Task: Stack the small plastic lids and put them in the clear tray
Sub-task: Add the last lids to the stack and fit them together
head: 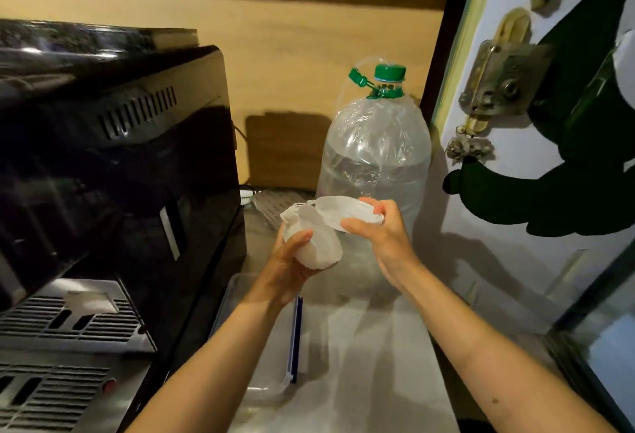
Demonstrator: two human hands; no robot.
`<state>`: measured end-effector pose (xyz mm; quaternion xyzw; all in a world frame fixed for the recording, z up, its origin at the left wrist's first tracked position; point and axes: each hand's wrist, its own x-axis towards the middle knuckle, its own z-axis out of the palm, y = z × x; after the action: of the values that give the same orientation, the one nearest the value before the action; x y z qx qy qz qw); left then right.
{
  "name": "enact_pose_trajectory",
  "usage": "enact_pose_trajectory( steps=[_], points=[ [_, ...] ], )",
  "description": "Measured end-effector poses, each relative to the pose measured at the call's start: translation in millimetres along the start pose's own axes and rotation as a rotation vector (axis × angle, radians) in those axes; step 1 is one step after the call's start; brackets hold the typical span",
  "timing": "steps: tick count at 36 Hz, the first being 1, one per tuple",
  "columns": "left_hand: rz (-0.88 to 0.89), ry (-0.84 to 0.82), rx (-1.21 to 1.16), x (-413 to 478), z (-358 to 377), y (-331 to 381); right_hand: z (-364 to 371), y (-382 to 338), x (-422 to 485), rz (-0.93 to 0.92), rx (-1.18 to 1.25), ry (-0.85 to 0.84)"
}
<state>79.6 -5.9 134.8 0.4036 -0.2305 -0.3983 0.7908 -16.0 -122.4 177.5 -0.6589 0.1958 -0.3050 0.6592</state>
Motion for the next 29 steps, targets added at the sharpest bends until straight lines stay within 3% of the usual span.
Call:
enact_pose_trajectory(
  steps=[8,21,29],
  points=[
    [-0.011,-0.073,-0.109,5,6,7,10,13,-5,-0.052,0.132,-0.087],
    [0.003,-0.057,-0.108,5,12,15,21,5,-9,-0.017,0.014,-0.269],
    [0.020,-0.063,-0.109,8,12,17,20,3,-2,-0.016,0.007,-0.275]
  ],
)
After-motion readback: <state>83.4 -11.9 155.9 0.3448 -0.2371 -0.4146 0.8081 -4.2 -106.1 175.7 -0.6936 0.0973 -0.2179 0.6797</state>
